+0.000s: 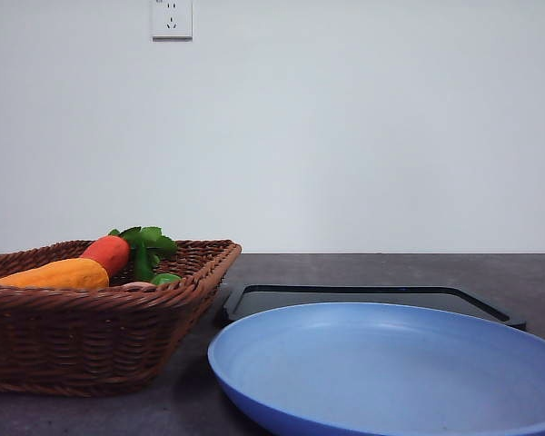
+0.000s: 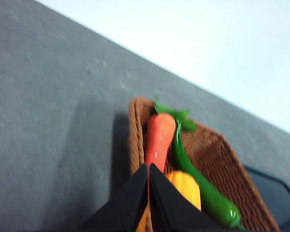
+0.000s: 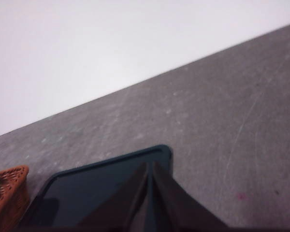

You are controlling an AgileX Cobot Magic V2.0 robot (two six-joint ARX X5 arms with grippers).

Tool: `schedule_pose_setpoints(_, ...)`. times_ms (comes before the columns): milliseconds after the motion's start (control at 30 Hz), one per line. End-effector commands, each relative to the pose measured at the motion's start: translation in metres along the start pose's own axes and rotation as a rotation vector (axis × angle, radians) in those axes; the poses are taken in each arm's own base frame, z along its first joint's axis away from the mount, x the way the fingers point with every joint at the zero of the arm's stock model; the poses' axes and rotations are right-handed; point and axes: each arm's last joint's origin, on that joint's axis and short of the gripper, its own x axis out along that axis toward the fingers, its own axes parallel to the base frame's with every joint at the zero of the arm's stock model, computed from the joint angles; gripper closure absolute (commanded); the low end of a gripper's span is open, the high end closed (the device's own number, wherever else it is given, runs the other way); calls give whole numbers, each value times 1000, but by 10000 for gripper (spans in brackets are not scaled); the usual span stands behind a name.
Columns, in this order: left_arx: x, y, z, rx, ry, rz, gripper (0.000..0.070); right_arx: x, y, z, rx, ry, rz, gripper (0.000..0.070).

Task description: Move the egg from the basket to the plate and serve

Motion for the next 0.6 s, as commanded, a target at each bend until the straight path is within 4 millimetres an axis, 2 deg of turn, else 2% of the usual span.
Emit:
schedule_pose_setpoints(0, -2, -6, 10, 22, -4, -10, 700, -2, 5, 8, 30, 7, 0, 700)
schedule_pose_setpoints(133, -1, -14, 22, 9, 80, -16, 700, -2, 10, 20, 34, 79, -23, 700)
schedule_pose_setpoints(267, 8, -24, 36, 20, 201, -71, 700, 2, 18, 35, -36, 107, -19, 700)
schedule_pose_setpoints(433, 24, -37, 56, 61, 320, -112, 700, 8, 25, 50, -56, 174, -44, 700)
schedule_pose_setpoints(567, 42, -51, 70, 85, 457, -178, 700, 17, 29, 56, -51, 304, -19, 700)
